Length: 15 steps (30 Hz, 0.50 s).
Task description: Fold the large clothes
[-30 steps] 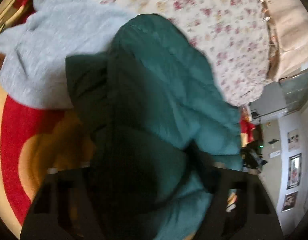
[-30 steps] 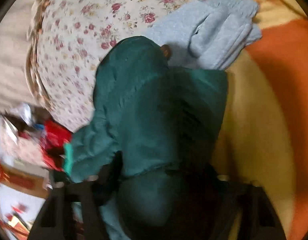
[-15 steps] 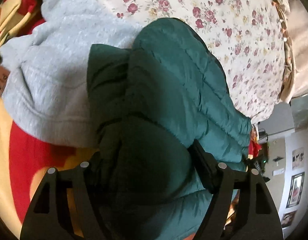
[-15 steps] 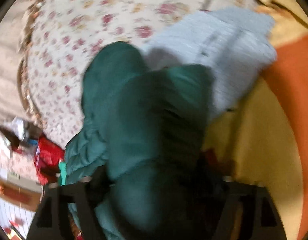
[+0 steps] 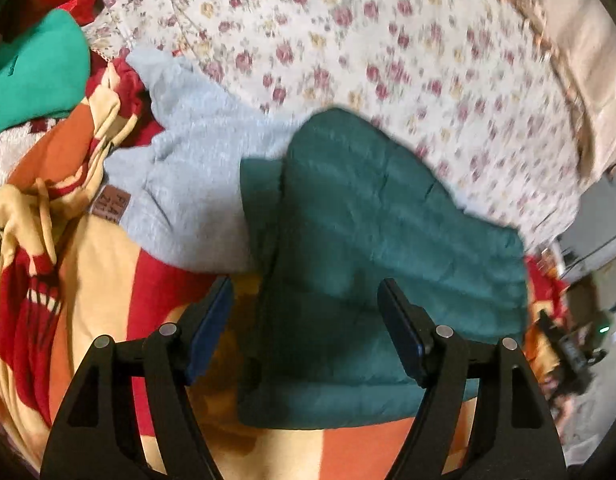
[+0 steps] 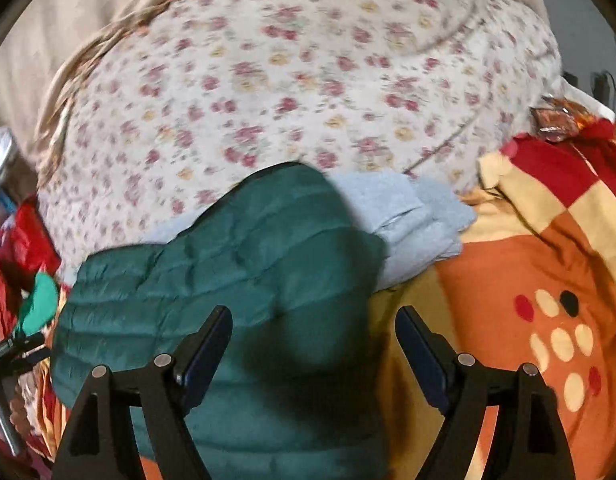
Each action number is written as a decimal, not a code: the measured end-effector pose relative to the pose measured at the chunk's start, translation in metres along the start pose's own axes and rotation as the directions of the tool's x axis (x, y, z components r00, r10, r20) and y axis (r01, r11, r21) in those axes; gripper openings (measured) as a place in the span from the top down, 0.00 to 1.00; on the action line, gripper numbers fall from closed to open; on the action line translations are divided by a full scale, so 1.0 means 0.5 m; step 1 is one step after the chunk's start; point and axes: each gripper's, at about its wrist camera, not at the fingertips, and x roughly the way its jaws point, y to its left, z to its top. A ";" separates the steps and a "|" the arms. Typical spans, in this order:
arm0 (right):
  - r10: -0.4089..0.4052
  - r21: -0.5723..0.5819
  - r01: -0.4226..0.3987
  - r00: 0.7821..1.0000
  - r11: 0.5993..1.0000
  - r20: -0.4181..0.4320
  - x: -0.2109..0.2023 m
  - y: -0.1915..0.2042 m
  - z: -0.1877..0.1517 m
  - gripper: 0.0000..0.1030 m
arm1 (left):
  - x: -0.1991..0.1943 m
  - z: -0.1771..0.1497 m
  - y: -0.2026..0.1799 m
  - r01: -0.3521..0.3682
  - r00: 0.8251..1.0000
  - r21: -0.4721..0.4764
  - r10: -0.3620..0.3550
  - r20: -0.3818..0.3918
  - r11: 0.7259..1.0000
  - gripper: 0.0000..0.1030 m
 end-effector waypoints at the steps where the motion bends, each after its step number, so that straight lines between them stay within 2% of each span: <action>1: 0.007 -0.022 -0.007 1.000 1.000 -0.016 0.013 0.011 -0.009 0.21 | 0.014 -0.014 0.004 -0.030 0.999 0.004 0.030 -0.012 1.000 0.27; 3: -0.003 -0.063 0.000 0.999 0.998 -0.052 0.040 0.025 -0.029 0.21 | 0.042 -0.033 0.016 -0.072 0.996 0.004 0.072 -0.042 0.997 0.27; 5: -0.063 -0.122 0.054 0.995 0.991 -0.075 0.086 0.047 -0.041 0.19 | 0.072 -0.045 0.024 -0.093 0.994 -0.003 0.093 -0.056 0.996 0.26; 9: -0.082 -0.127 0.071 0.993 0.989 -0.083 0.112 0.051 -0.035 0.15 | 0.067 -0.046 0.031 -0.079 0.996 -0.020 0.078 -0.050 0.997 0.26; 12: -0.087 -0.138 0.078 0.995 0.987 -0.058 0.081 0.060 -0.033 0.17 | 0.027 -0.052 0.011 -0.089 0.996 -0.001 0.089 -0.006 0.996 0.27; 15: -0.061 -0.152 0.063 0.998 0.986 0.014 0.022 0.089 -0.049 0.17 | -0.032 -0.074 -0.028 -0.104 0.991 0.061 0.098 0.096 0.993 0.27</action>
